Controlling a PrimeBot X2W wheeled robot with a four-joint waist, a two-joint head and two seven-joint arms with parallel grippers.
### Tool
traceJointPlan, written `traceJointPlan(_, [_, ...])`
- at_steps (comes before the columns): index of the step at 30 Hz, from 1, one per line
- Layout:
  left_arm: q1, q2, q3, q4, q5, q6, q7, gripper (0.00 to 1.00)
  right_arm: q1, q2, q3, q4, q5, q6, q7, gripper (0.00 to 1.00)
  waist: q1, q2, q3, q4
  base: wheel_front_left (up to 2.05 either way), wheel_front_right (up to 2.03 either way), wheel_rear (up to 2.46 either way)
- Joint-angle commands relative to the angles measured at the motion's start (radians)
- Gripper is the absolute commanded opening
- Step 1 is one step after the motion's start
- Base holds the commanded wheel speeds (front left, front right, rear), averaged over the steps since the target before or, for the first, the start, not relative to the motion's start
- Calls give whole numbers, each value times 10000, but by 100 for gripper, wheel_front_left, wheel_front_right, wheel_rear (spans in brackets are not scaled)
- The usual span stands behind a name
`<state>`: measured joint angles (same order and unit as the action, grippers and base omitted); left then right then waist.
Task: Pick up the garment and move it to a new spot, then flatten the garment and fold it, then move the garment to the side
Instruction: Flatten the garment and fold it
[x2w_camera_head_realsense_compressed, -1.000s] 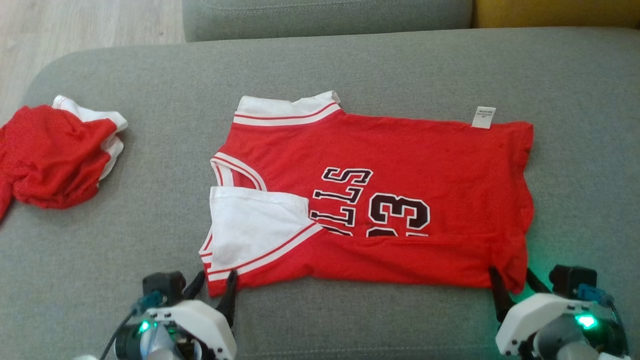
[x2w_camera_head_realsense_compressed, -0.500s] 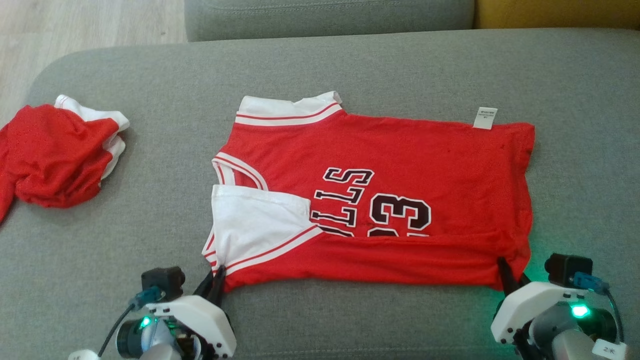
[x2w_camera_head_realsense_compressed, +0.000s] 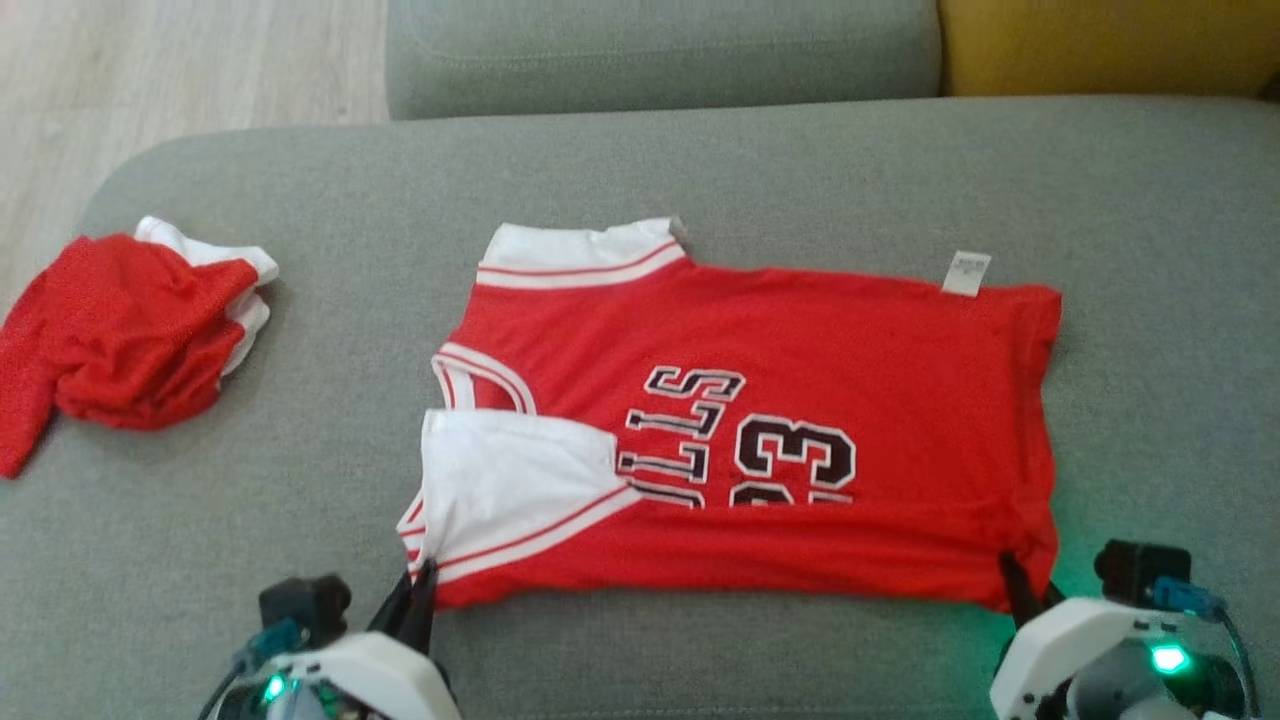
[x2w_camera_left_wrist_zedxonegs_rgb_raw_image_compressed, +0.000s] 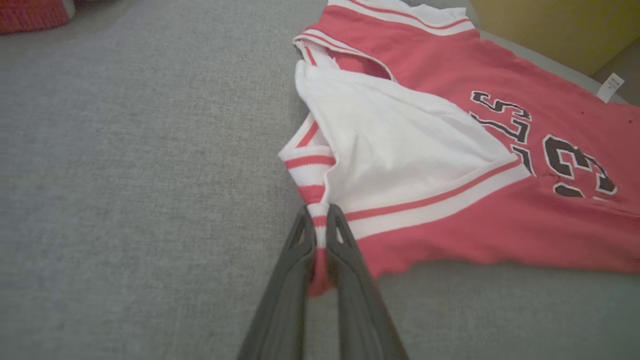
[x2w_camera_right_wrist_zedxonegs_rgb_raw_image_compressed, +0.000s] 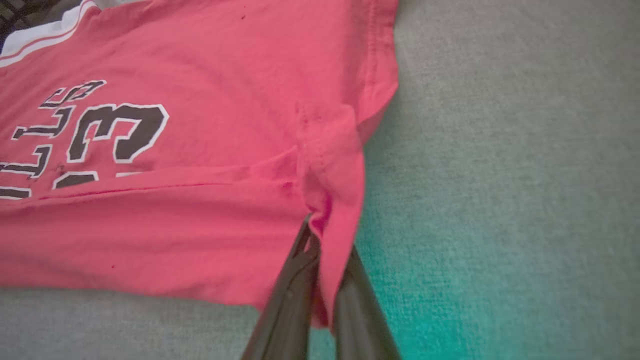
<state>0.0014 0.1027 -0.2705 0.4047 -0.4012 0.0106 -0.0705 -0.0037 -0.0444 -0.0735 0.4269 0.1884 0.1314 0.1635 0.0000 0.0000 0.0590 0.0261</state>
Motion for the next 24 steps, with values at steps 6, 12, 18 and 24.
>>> traceJointPlan(6, [886, 355, 462, -1641, -173, 445, 499, 0, 619, -120, 7, -1123, 95, -7, 539, 0, 0, 0, -461, 164, 0, 0, 0])
traceJointPlan(12, [1568, 317, 304, -2365, -262, 662, 938, 0, 1001, -154, -195, -1592, 46, -7, 842, 0, 0, 0, -655, 179, 0, 0, 0])
traceJointPlan(18, [1671, 244, 133, -2590, -278, 737, 1081, 100, 988, -199, -352, -1746, -14, -7, 806, 100, 0, 0, -697, 154, 0, 0, 0])
traceJointPlan(24, [1470, 271, 256, -2859, -38, 967, 468, 100, 936, -195, -135, -2519, 88, -7, 170, 100, 0, 0, -707, 110, 0, 0, 0])
